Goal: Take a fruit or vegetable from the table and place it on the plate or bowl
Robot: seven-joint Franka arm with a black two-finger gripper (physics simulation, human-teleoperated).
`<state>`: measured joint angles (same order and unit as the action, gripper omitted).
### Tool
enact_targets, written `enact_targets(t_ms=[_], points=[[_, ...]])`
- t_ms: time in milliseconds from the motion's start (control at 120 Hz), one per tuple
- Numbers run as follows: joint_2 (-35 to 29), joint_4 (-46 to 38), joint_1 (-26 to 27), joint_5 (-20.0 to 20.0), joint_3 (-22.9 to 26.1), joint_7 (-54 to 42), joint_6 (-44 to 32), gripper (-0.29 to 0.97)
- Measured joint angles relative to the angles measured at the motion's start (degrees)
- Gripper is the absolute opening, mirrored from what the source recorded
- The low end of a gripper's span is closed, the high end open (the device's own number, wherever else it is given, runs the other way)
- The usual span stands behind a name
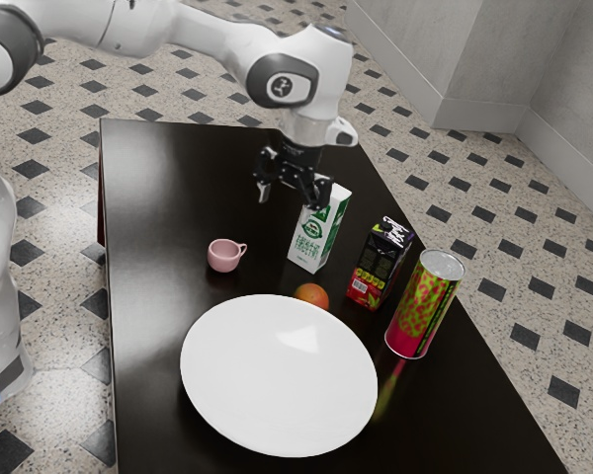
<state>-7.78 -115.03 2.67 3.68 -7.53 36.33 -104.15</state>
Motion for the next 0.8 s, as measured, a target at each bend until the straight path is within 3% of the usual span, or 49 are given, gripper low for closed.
enact_targets(t_ms=[400, 800], points=[[1.1, -1.7, 1.2, 1.6, 0.4, 5.8, -3.9, 0.68], [2.8, 0.0, 2.2, 2.2, 4.0, 8.8, -4.7, 0.68]])
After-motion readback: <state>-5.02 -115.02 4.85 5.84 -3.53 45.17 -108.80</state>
